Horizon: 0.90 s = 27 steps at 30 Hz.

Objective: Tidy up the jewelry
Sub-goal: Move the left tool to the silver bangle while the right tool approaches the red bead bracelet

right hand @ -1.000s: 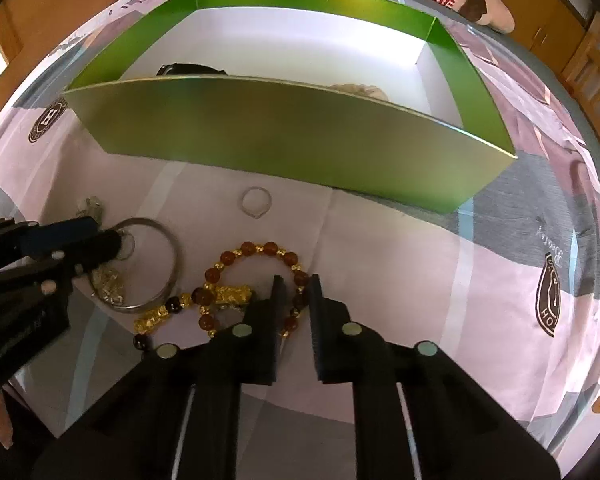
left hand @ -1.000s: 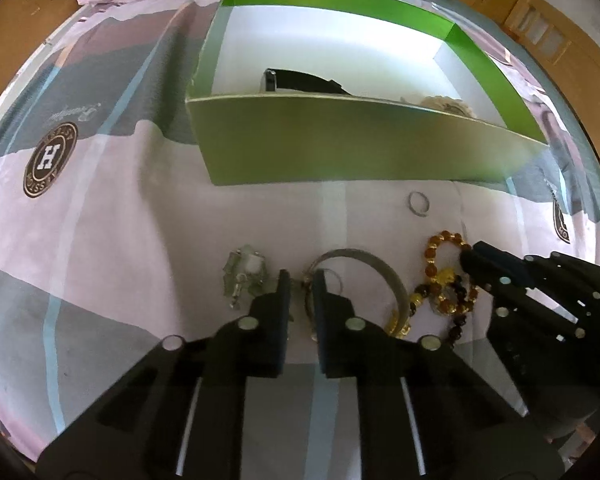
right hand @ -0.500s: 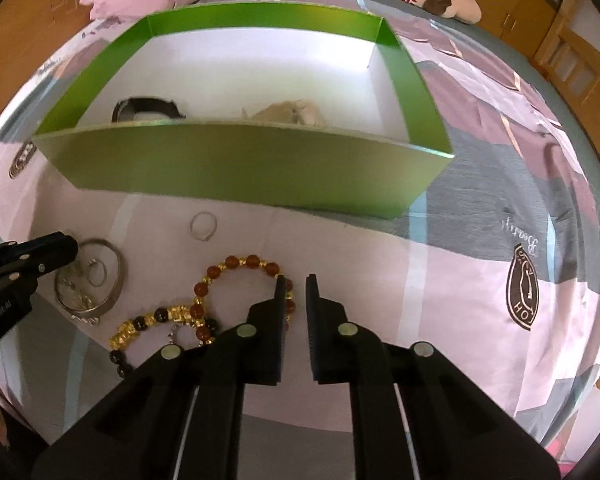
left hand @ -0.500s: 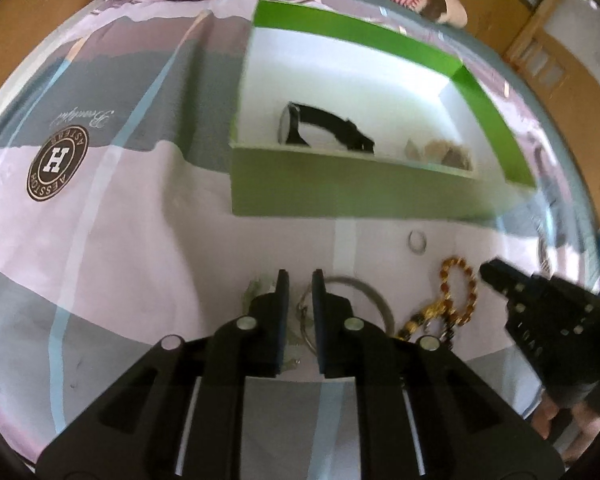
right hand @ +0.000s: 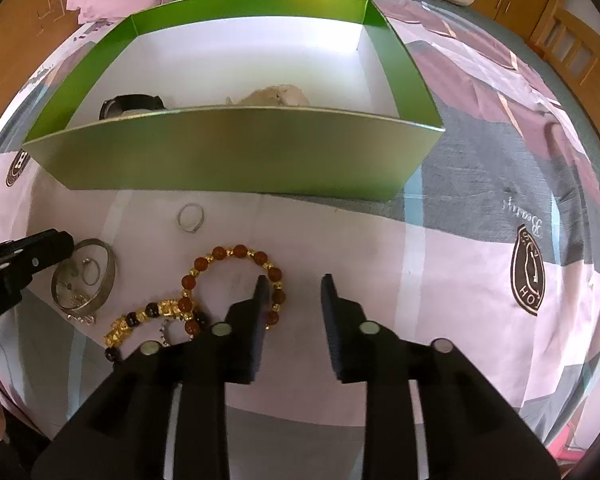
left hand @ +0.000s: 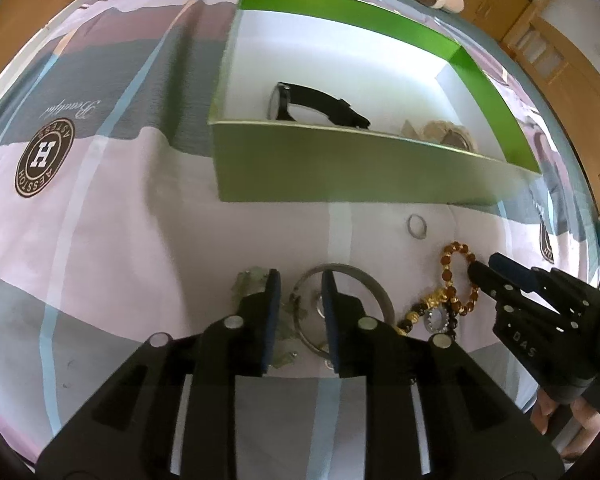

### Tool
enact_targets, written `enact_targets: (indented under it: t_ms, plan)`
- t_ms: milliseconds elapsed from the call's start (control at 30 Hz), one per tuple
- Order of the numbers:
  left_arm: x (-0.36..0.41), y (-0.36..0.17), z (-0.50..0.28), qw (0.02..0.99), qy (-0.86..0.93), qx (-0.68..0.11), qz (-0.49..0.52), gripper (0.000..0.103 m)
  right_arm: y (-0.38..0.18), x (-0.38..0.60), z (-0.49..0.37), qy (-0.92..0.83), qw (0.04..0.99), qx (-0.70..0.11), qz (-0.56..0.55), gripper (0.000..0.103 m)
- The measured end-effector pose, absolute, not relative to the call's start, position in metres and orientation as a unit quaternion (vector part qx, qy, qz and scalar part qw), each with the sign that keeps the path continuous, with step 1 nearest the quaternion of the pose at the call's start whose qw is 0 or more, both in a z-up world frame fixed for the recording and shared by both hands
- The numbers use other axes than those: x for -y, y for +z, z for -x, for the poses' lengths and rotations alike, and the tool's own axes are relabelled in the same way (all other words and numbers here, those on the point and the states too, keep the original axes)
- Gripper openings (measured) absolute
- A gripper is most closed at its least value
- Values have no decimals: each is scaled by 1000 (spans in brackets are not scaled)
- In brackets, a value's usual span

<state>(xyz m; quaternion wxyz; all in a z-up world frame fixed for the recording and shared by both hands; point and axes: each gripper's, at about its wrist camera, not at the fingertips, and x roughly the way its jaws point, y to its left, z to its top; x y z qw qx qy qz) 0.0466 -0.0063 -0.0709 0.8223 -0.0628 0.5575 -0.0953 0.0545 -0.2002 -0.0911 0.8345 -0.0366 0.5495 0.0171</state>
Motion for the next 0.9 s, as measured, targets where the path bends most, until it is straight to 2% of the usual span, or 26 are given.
enact_targets:
  t_ms: [400, 533, 600, 667, 900]
  plan:
    - [24, -81, -39, 823, -85, -561, 17, 20, -99, 180, -48, 8, 838, -539, 85, 28]
    - [23, -80, -41, 824, -80, -560, 18, 12, -99, 181, -46, 9, 839, -538, 83, 28]
    - [22, -80, -42, 825, -78, -559, 20, 10, -98, 180, -45, 11, 839, -538, 80, 25]
    - [22, -79, -41, 826, -78, -557, 20, 8, -97, 180, -46, 21, 838, -539, 74, 14]
    - [26, -72, -37, 833, -79, -548, 5, 7, -97, 179, -44, 21, 842, -535, 73, 11]
